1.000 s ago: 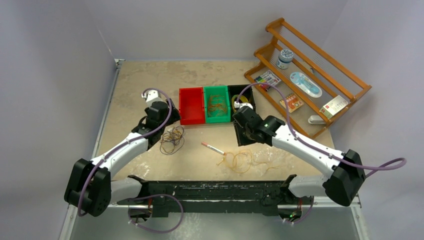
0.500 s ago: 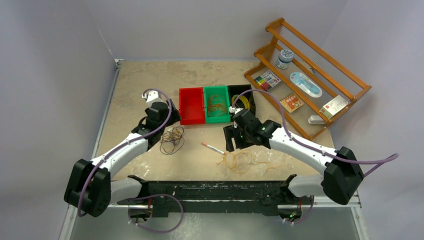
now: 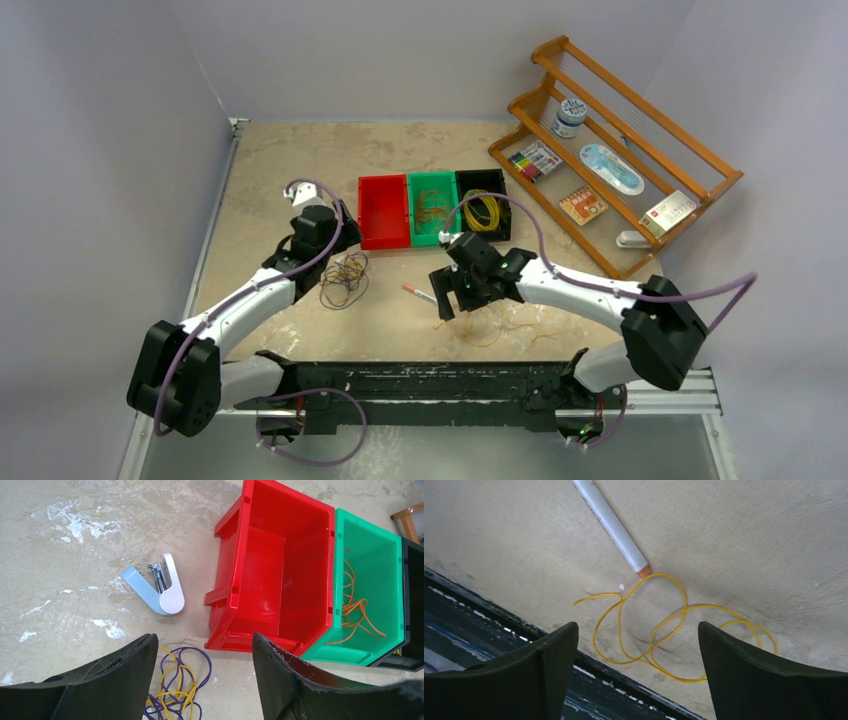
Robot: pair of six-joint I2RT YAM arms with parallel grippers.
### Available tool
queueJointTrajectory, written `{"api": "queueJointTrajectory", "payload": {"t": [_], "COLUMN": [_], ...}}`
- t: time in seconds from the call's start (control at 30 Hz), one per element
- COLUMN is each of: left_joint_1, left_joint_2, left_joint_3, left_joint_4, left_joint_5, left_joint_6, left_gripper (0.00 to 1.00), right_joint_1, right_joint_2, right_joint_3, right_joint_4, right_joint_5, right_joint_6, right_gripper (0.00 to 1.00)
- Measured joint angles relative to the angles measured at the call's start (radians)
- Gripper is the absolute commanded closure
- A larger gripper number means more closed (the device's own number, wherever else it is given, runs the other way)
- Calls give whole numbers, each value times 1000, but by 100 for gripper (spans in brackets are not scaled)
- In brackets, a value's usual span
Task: Untangle the cables
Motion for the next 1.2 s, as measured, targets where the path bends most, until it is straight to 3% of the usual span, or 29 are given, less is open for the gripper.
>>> {"api": "queueJointTrajectory", "payload": {"t": [0.4, 0.7, 1.1, 1.2], "left_joint_1": [0, 0, 0, 0], "left_joint_2": [0, 0, 27, 29], "left_joint_3": [0, 0, 0, 0], "left_joint_4": [2, 8, 16, 16], "left_joint_5": [15, 26, 38, 38], "left_joint_6": [0, 0, 0, 0], "left_gripper": [32, 33, 33, 34], "right_joint_1": [62, 66, 72, 72], "right_joint_2": [113, 167, 172, 172], "right_joint_3": [0, -3, -14, -17], "right_joint_4": [-11, 12, 31, 45], "right_joint_5": [100, 151, 193, 193], "right_joint_6": [41, 61, 79, 87], "right_gripper": [10, 25, 84, 93]}}
